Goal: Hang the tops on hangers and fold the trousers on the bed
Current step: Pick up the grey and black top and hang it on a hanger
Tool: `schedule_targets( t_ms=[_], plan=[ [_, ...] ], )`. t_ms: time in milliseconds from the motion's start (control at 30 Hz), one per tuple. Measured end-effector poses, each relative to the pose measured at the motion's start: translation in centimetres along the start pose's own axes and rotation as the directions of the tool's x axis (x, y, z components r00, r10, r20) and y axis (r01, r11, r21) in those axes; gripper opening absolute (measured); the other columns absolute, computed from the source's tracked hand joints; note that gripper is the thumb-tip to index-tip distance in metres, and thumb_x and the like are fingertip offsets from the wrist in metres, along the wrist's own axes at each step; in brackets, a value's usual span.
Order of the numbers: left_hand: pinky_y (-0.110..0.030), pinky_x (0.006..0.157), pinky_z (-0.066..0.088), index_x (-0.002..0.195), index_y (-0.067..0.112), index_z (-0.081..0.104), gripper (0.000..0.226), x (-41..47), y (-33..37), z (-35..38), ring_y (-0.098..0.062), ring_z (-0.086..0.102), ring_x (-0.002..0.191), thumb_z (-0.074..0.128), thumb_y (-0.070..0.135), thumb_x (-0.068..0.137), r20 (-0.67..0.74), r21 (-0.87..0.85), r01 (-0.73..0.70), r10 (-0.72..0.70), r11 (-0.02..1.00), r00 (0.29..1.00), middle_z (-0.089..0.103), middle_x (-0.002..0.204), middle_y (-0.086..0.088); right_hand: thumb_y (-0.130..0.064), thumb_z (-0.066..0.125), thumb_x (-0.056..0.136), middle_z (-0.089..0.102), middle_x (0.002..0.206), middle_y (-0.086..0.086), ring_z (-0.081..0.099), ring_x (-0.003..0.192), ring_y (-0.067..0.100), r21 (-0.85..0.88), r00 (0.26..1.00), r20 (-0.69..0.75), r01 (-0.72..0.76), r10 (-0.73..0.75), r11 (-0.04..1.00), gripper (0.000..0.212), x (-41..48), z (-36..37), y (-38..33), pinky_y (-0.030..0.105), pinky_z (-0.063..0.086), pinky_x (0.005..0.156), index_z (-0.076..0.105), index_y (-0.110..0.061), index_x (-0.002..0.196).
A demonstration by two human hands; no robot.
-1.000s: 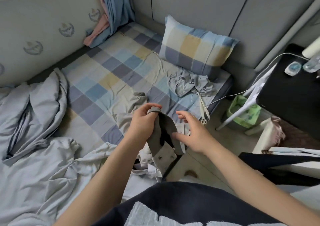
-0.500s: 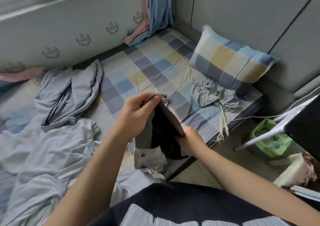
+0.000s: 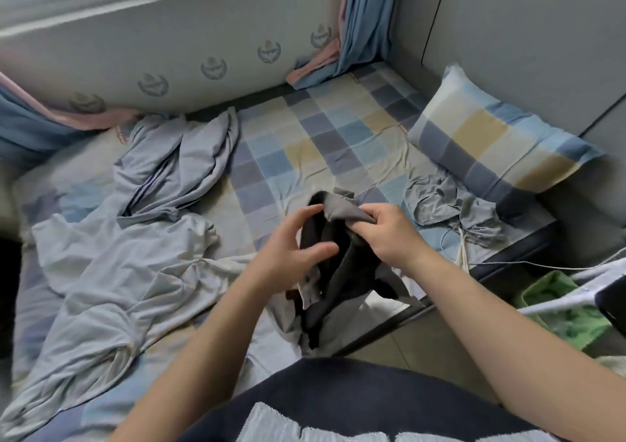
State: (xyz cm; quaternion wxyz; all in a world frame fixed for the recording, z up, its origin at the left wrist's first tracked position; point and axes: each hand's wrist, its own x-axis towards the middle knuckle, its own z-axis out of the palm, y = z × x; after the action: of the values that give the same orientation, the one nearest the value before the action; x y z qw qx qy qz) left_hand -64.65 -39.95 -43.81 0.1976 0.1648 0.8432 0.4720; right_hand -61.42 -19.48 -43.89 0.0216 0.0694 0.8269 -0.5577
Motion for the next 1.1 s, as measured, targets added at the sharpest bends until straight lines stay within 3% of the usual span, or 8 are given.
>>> schedule_targets(
  t_ms=[100,233,467,600,667,767,867,1100],
  plan=[
    [-0.037,0.121,0.025,0.143,0.039,0.043,0.079,0.1,0.3,1.6,-0.014,0.027,0.15,0.078,0.043,0.073,0.048,0.166,-0.164,0.159,0.972,0.986,0.042,0.156,0.002,-0.009,0.067,0.091,0.06,0.065,-0.014,0.054,0.063,0.002,-0.043,0.978,0.176,0.123,-0.114,0.991,0.021,-0.3,-0.1,-3.0,0.024,0.042,0.064,0.07,-0.018,0.073],
    [-0.046,0.079,0.052,0.094,0.024,0.062,0.014,0.2,0.4,0.6,-0.024,0.062,0.085,0.061,0.029,0.081,-0.107,0.199,-0.156,0.18,0.968,0.978,0.066,0.082,0.008,-0.022,0.075,0.083,0.058,0.066,-0.012,0.054,0.065,0.004,-0.084,0.969,0.223,0.125,-0.104,0.989,0.011,-0.5,-1.1,-2.6,0.023,0.042,0.063,0.067,-0.018,0.076],
    [-0.032,0.06,0.042,0.081,0.029,0.058,0.023,0.3,2.8,-1.2,-0.01,0.052,0.065,0.05,0.008,0.075,-0.292,-0.076,-0.181,0.152,0.98,0.944,0.057,0.067,0.013,-0.017,0.067,0.083,0.07,0.082,0.002,0.067,0.082,0.022,-0.449,0.924,0.267,-0.131,0.272,0.884,0.005,-3.3,-0.3,6.5,0.042,0.053,0.08,0.067,-0.022,0.083],
    [-0.031,0.059,0.04,0.076,0.022,0.061,0.016,0.7,4.6,-2.5,-0.011,0.052,0.063,0.051,0.01,0.078,-0.261,-0.192,-0.243,0.189,0.951,0.947,0.057,0.064,0.006,-0.048,0.085,0.068,0.037,0.146,-0.008,0.038,0.13,0.005,-0.279,0.942,0.25,-0.15,0.223,0.948,0.099,-4.4,1.1,8.2,0.028,0.035,0.112,0.033,-0.034,0.151],
    [-0.027,0.058,0.04,0.073,0.024,0.062,0.02,0.4,5.6,-2.5,-0.009,0.052,0.062,0.051,0.009,0.079,-0.237,-0.248,-0.244,0.186,0.937,0.954,0.057,0.063,0.011,-0.061,0.082,0.061,0.024,0.152,-0.02,0.024,0.139,0.0,-0.23,0.961,0.234,-0.093,0.148,0.969,0.117,-3.9,2.5,7.5,0.025,0.026,0.113,0.016,-0.041,0.156],
    [-0.021,0.061,0.042,0.07,0.028,0.064,0.03,0.0,6.6,-2.1,-0.007,0.054,0.064,0.05,0.004,0.081,-0.215,-0.33,-0.255,0.19,0.909,0.958,0.059,0.065,0.014,-0.048,0.072,0.074,0.057,0.111,-0.035,0.053,0.111,0.001,-0.207,0.992,0.11,-0.042,0.066,0.977,0.055,-2.8,4.7,6.4,0.001,0.036,0.087,0.052,-0.043,0.126],
    [-0.025,0.066,0.043,0.07,0.021,0.064,0.025,-0.2,7.1,-2.4,-0.012,0.055,0.069,0.048,0.005,0.082,-0.249,-0.382,-0.242,0.153,0.892,0.956,0.059,0.069,0.006,-0.035,0.058,0.077,0.07,0.088,-0.009,0.061,0.088,0.017,-0.211,0.995,-0.016,-0.101,0.1,0.972,0.019,-1.9,6.0,6.4,0.013,0.038,0.059,0.059,-0.03,0.095],
    [-0.046,0.083,0.051,0.08,0.016,0.072,0.02,1.1,4.4,-5.8,-0.028,0.062,0.086,0.052,0.017,0.083,-0.438,-0.516,-0.117,-0.144,0.849,0.887,0.066,0.086,-0.013,-0.021,0.055,0.097,0.069,0.101,0.012,0.064,0.097,0.035,-0.48,0.924,-0.035,-0.351,0.382,0.804,0.009,-2.2,3.0,10.3,0.039,0.053,0.075,0.064,-0.02,0.101]
  ],
)
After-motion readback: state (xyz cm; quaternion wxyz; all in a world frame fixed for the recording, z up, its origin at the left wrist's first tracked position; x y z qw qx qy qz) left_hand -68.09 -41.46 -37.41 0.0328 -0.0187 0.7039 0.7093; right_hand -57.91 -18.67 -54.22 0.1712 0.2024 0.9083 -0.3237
